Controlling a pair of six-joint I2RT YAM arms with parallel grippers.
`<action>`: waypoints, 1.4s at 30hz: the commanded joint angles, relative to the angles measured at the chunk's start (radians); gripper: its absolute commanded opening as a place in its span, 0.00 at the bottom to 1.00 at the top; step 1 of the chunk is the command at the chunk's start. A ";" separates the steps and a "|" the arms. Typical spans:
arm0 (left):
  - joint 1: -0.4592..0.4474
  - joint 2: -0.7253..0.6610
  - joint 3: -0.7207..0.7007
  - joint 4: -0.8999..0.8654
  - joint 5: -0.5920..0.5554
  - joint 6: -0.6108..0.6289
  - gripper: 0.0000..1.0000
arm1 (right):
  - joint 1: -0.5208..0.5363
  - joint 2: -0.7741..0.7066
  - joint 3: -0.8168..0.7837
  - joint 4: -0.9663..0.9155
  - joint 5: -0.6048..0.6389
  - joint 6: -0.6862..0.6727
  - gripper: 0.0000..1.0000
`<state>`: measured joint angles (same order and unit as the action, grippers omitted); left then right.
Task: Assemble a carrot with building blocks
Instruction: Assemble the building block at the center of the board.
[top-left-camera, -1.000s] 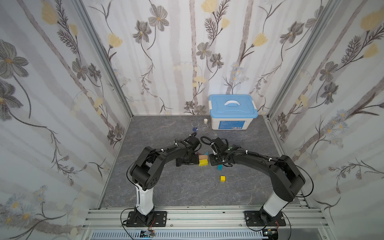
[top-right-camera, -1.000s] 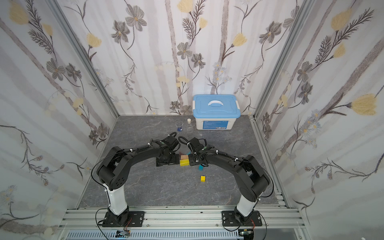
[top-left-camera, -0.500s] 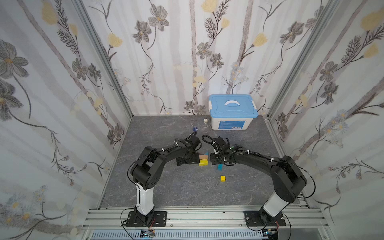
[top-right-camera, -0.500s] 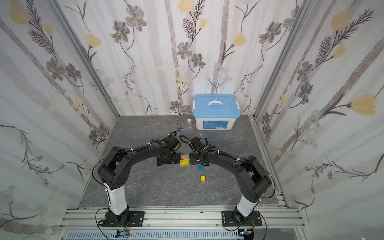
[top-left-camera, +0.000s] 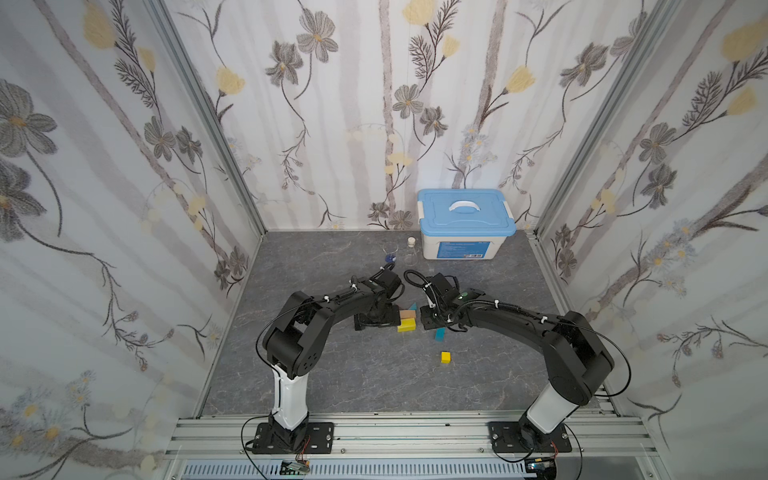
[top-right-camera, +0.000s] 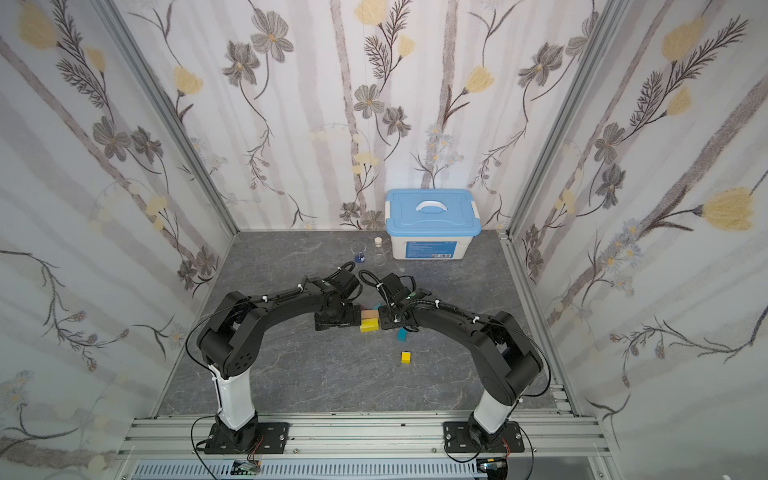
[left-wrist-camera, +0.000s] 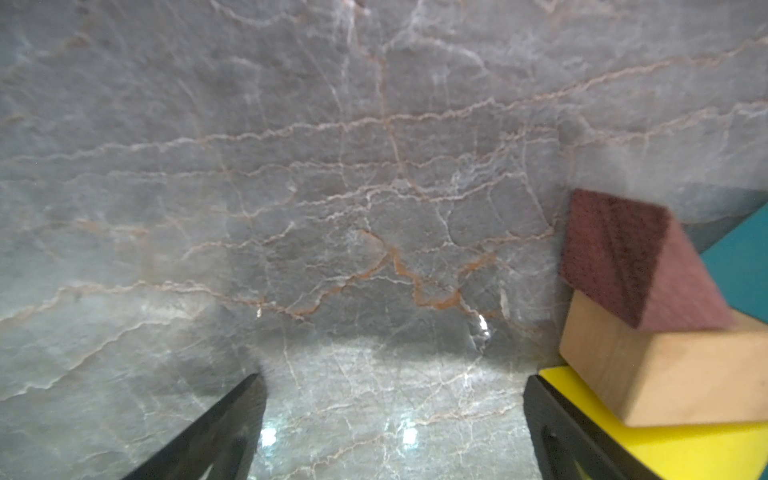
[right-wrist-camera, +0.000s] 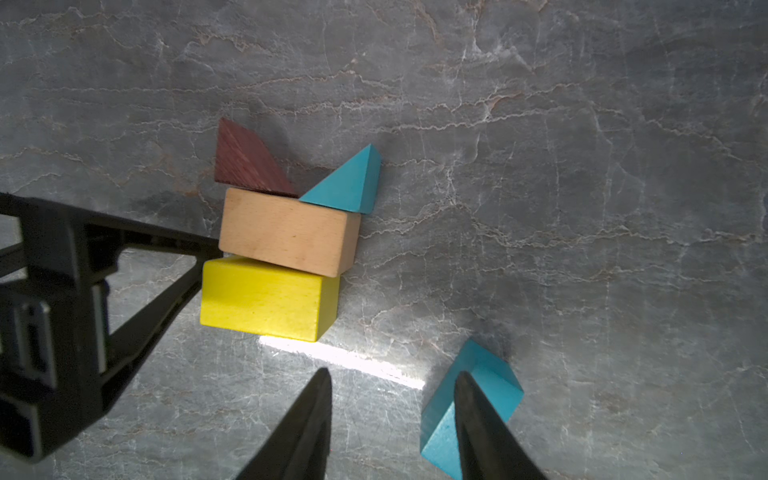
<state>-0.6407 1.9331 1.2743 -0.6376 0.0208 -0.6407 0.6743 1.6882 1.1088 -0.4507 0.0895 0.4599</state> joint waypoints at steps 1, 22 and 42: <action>0.000 0.019 0.002 0.056 0.052 -0.010 1.00 | 0.002 -0.001 0.003 -0.001 0.003 0.003 0.48; -0.006 0.019 0.017 0.049 0.048 -0.013 1.00 | 0.001 0.007 0.008 -0.003 -0.004 -0.005 0.48; -0.005 -0.186 -0.059 -0.081 -0.048 -0.026 1.00 | -0.026 -0.011 0.065 -0.163 0.049 -0.010 0.87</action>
<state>-0.6472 1.7847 1.2236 -0.6880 0.0139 -0.6476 0.6537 1.6894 1.1713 -0.5259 0.1020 0.4339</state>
